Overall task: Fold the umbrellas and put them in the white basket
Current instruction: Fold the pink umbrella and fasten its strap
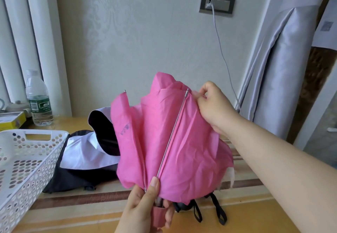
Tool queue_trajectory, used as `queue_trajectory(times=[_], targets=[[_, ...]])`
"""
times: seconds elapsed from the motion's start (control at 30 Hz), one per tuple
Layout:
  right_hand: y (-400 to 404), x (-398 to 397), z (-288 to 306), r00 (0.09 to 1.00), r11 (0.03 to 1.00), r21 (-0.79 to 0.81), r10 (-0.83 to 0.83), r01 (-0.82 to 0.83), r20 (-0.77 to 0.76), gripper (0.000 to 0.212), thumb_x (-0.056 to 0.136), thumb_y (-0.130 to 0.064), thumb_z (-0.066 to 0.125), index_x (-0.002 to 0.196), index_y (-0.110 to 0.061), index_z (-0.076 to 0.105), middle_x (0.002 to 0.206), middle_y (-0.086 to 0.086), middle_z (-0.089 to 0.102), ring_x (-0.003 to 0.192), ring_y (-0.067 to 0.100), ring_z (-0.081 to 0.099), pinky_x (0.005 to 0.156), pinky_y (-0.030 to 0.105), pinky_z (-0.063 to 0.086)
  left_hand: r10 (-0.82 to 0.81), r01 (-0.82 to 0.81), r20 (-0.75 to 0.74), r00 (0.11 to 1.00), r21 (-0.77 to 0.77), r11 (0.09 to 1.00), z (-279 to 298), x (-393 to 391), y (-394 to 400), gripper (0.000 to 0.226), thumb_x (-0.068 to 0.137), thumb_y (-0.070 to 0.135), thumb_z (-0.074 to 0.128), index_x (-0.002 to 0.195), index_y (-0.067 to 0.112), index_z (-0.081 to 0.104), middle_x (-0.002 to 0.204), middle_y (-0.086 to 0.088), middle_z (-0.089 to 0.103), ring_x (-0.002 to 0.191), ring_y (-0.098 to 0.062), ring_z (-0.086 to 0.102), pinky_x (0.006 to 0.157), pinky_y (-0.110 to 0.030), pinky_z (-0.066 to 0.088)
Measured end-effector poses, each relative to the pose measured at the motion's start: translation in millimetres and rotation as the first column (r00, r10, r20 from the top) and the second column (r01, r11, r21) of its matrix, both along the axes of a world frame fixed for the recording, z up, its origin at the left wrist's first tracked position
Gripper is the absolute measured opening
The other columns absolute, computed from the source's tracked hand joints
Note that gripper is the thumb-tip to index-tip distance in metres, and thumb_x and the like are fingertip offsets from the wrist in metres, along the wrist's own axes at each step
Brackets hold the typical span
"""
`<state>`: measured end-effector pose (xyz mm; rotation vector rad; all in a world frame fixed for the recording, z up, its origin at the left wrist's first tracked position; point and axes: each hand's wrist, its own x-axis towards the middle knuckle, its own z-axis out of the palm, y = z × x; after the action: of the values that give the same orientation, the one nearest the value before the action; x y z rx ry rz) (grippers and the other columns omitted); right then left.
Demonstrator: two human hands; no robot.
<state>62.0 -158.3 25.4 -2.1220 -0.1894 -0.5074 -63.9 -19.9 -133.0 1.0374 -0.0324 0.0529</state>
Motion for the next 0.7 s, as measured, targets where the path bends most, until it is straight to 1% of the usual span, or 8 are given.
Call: queue_trajectory(times=[0.07,0.13,0.2,0.3,0.4,0.5,0.6,0.7], targets=[[-1,-6,0,0.987,0.967,-0.240,-0.045,0.081,0.153,0.015,0.098,-0.026,0.052,0.095,-0.013,0.046,0.076,-0.002,0.052,0.066,0.015,0.051,0.056,0.024,0.039,-0.034,0.034,-0.006,0.999,0.028,0.999,2,-1,-1,0.040,0.081,0.025,0.073,0.071,-0.006,0.048,0.049,-0.022,0.046,0.034,-0.023,0.042,0.035,-0.025,0.030],[0,-13,2,0.932,0.937,-0.321,-0.011,0.136,0.363,0.012,0.096,-0.020,0.054,0.101,-0.010,0.049,0.088,0.000,0.055,0.082,0.024,0.056,0.071,0.032,0.045,-0.013,0.014,-0.012,1.000,0.049,0.999,3,2,1,0.043,0.076,0.033,0.067,0.072,-0.006,0.049,0.048,-0.022,0.047,0.034,-0.025,0.043,0.035,-0.027,0.030],[4,-17,4,0.873,0.912,-0.373,0.034,0.172,0.486,0.013,0.096,-0.022,0.054,0.099,-0.009,0.057,0.095,0.003,0.054,0.094,0.027,0.054,0.082,0.040,0.044,0.020,-0.019,-0.025,0.999,0.055,0.998,1,4,4,0.049,0.079,0.036,0.072,0.080,-0.007,0.049,0.050,-0.021,0.048,0.036,-0.024,0.045,0.037,-0.027,0.029],[10,-21,8,0.889,0.884,-0.438,0.060,0.163,0.453,0.025,0.094,-0.034,0.057,0.090,-0.012,0.067,0.090,0.000,0.050,0.098,0.025,0.050,0.088,0.039,0.041,0.048,-0.047,-0.015,0.999,0.081,0.996,0,4,3,0.049,0.085,0.041,0.064,0.082,-0.006,0.048,0.050,-0.020,0.050,0.036,-0.021,0.044,0.036,-0.022,0.028],[13,-21,11,0.919,0.882,-0.450,0.052,0.141,0.390,0.017,0.088,-0.033,0.067,0.084,-0.017,0.070,0.082,-0.006,0.048,0.096,0.021,0.051,0.088,0.035,0.040,0.057,-0.057,-0.002,0.998,0.110,0.992,1,3,0,0.047,0.084,0.041,0.060,0.081,-0.005,0.049,0.049,-0.020,0.051,0.035,-0.021,0.045,0.035,-0.022,0.027],[13,-21,15,0.942,0.930,-0.360,0.047,0.080,0.331,0.013,0.087,-0.028,0.069,0.080,-0.017,0.070,0.069,-0.013,0.049,0.074,0.008,0.052,0.075,0.024,0.043,0.051,-0.053,0.019,0.999,0.126,0.991,1,2,-3,0.057,0.084,0.052,0.061,0.084,-0.004,0.050,0.051,-0.018,0.053,0.038,-0.024,0.047,0.038,-0.025,0.029],[12,-23,17,0.949,0.957,-0.291,0.083,0.009,0.304,0.009,0.086,-0.026,0.070,0.081,-0.019,0.070,0.065,-0.016,0.051,0.059,-0.005,0.048,0.059,0.008,0.036,0.059,-0.061,0.027,0.998,0.098,0.993,2,2,-3,0.050,0.084,0.045,0.063,0.085,-0.004,0.050,0.051,-0.017,0.051,0.037,-0.022,0.047,0.037,-0.023,0.033],[11,-18,15,0.953,0.943,-0.330,0.066,0.038,0.297,0.008,0.087,-0.027,0.069,0.083,-0.020,0.072,0.063,-0.014,0.051,0.060,0.000,0.047,0.065,0.019,0.038,0.026,-0.034,0.063,0.998,0.134,0.990,2,1,-3,0.051,0.074,0.043,0.057,0.087,-0.005,0.048,0.051,-0.016,0.052,0.039,-0.022,0.048,0.037,-0.022,0.033]])
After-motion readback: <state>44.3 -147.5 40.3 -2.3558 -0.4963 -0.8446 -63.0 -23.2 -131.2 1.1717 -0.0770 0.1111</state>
